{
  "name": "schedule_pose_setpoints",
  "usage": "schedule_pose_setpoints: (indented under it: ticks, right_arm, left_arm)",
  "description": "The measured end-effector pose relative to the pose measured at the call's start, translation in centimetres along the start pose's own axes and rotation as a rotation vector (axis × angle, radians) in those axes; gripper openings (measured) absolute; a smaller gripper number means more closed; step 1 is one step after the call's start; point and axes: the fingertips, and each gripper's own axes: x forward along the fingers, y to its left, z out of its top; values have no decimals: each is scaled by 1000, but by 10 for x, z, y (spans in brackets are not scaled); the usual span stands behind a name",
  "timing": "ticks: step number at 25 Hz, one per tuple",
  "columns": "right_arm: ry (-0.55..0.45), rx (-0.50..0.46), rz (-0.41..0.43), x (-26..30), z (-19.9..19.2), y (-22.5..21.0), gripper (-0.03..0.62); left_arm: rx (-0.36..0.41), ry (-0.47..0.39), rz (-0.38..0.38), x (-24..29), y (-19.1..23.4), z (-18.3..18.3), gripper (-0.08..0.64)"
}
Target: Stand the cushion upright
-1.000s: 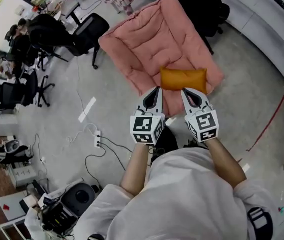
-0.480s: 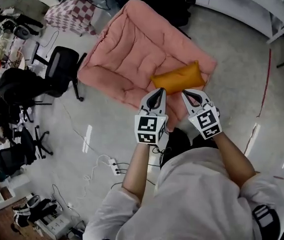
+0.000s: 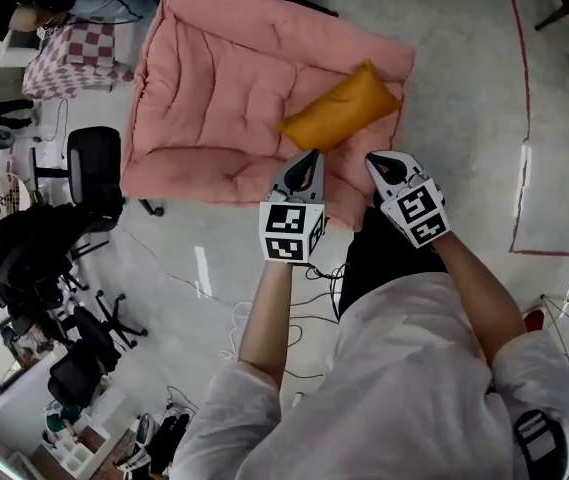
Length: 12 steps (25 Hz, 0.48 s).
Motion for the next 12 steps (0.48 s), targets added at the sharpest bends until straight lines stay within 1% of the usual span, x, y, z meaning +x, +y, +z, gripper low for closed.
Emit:
schedule_pose_setpoints:
  ticks: [2,4,7,10,12]
  right_arm:
    - [13,26,-7,3,-9,-2,9]
    - [10,77,-7,7,-19,-11,9]
    - [18,148,-11,23,-38,-28,9]
    - [46,185,-8,49,-60,-39,9]
    - [52,225,-10,61,-75,-47,9]
  left_arm:
    - [-13,35,-32,13,1,-5,12]
    - [-12,72,-55,30,0,-9,12]
    - [27,139,-67,63,8,-15,12]
    - [52,218,-84,90,18,-28,12]
    - [94,272,-101,106,19,-39,12]
